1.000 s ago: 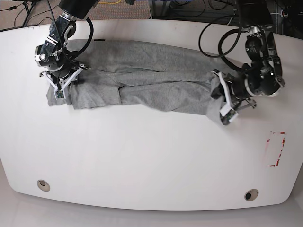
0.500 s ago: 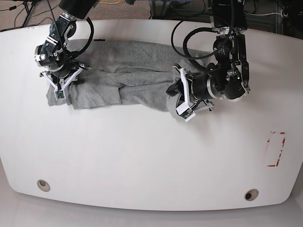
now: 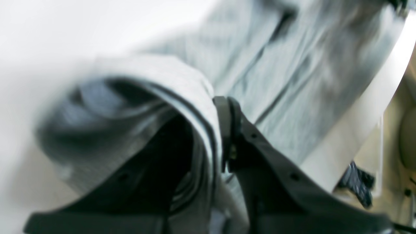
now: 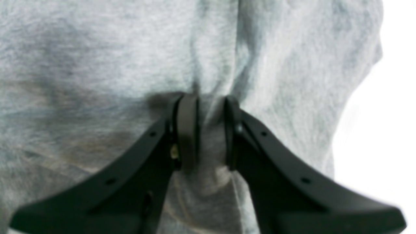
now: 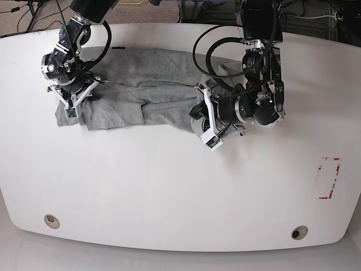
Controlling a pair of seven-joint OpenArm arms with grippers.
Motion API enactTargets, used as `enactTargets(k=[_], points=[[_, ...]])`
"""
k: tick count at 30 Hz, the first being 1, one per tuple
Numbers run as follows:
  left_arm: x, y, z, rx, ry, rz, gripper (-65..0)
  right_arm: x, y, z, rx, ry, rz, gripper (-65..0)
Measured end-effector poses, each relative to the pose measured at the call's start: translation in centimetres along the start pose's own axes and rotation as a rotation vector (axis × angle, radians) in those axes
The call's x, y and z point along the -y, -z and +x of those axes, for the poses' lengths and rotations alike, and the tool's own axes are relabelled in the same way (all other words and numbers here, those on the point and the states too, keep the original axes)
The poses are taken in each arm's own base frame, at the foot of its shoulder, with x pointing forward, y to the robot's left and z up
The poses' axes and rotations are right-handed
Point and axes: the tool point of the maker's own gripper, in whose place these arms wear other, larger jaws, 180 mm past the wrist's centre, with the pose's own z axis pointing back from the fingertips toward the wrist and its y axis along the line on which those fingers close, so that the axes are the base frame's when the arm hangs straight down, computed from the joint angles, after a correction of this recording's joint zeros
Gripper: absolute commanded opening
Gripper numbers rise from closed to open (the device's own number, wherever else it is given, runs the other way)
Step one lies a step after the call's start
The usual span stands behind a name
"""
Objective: Layout the t-shirt on the table in an organized manner, then fold the t-shirt properly
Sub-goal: 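Fold the bundle end with the left gripper toward the right gripper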
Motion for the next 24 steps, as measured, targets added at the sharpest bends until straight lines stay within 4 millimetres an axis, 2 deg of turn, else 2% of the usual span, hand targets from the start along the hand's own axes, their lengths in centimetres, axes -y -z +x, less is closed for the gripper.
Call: enactTargets(k=[9, 12, 18, 21, 24], points=[[1.9, 1.0, 0.5, -0.014, 0.04, -0.04, -59.4, 0.0, 0.0, 0.0, 0.0, 0.0, 0.0, -52.6], [2.2, 1.1, 0.8, -0.008, 0.044, -0.047, -54.2, 0.0, 0.0, 0.0, 0.0, 0.0, 0.0, -52.6], [3.3, 1.6, 0.9, -0.023, 0.084, -0.071, -38.5, 0.0, 0.0, 0.0, 0.0, 0.0, 0.0, -52.6], [3.9, 1.8, 1.1, -0.02, 0.096, -0.086, -34.3, 0.0, 0.0, 0.0, 0.0, 0.0, 0.0, -52.6], [4.0, 1.2, 1.8, -0.016, 0.116, -0.089, -32.8, 0.0, 0.0, 0.0, 0.001, 0.0, 0.0, -52.6]])
